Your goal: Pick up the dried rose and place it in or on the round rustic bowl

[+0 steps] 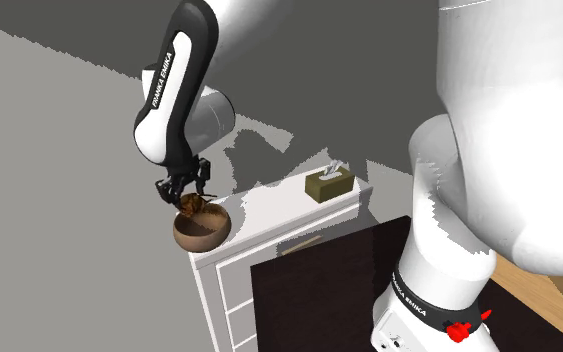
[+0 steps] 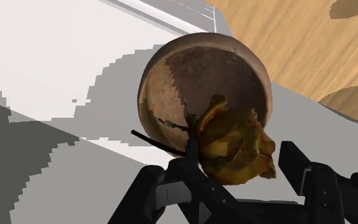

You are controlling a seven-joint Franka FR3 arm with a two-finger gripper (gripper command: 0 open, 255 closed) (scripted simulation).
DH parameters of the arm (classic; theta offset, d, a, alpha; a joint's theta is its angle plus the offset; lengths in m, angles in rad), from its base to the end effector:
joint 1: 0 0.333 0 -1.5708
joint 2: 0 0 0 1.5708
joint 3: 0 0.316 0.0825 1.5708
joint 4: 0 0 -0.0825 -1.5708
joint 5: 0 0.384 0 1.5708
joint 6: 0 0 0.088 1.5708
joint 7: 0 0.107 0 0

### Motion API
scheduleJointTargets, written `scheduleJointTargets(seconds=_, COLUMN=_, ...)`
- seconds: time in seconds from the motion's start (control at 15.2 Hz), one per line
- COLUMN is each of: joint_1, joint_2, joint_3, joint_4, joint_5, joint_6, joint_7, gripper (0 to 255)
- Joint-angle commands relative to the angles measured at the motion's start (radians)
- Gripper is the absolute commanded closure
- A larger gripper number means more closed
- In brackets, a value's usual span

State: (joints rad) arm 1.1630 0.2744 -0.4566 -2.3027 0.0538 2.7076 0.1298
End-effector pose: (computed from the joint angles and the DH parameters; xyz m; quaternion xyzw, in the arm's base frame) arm 0.4156 0.3505 0.2553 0.9578 0.2723 0.0919 0.0093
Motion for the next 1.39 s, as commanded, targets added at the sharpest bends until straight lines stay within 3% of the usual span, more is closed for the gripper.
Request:
scheduleJointTargets(seconds=0.0, joint_1=-0.008, joint_2=0.023, joint_3=0.011, joint_4=-0.002, joint_5=0.018, joint_6=0.024, joint_7=-0.011, gripper=255)
scheduleJointTargets(seconds=0.4, joint_1=-0.04, joint_2=0.094, joint_3=0.052, joint_4=0.001, joint_5=0.069, joint_6=0.089, joint_7=-0.042, gripper=255)
scheduleJointTargets(seconds=0.86, joint_1=-0.041, joint_2=0.093, joint_3=0.052, joint_4=0.001, joint_5=0.069, joint_6=0.089, joint_7=-0.042, gripper=255)
scheduleJointTargets(seconds=0.92, joint_1=-0.041, joint_2=0.093, joint_3=0.052, joint_4=0.001, joint_5=0.069, joint_6=0.089, joint_7=-0.042, gripper=0)
scheduleJointTargets(seconds=1.25, joint_1=-0.041, joint_2=0.093, joint_3=0.052, joint_4=0.001, joint_5=0.069, joint_6=0.089, joint_7=-0.042, gripper=0)
scheduleJointTargets(seconds=1.32, joint_1=-0.02, joint_2=0.058, joint_3=0.03, joint_4=-0.009, joint_5=0.045, joint_6=0.064, joint_7=-0.025, gripper=0)
